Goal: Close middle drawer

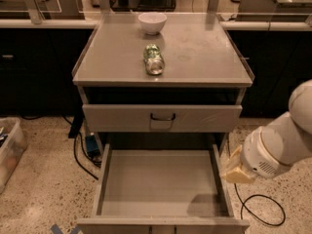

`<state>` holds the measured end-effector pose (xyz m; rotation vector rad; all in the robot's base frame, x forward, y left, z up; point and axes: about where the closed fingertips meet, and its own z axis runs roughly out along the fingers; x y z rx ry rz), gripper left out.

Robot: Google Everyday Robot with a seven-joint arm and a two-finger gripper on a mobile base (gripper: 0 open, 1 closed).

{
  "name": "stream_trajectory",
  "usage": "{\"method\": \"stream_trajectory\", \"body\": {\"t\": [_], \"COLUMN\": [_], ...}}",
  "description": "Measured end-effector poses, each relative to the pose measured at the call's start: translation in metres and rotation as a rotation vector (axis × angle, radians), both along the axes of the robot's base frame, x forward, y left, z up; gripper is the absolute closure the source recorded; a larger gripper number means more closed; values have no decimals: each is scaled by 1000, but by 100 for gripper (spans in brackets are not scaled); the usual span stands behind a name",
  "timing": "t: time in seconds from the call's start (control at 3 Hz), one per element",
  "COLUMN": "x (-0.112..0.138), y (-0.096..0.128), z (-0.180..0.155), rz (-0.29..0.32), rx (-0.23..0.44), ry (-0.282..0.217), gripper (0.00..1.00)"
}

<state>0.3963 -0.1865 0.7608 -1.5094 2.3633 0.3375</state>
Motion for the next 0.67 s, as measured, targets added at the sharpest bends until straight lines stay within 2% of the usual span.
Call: {"method": "stream_trajectory", "body": {"t": [0.33, 0.67], "x": [-22, -22], "y": [20, 20], "z": [-39, -39], "rz": [-28, -28], "rx": [47, 47], "ry": [-7, -7], "gripper": [100, 100]}}
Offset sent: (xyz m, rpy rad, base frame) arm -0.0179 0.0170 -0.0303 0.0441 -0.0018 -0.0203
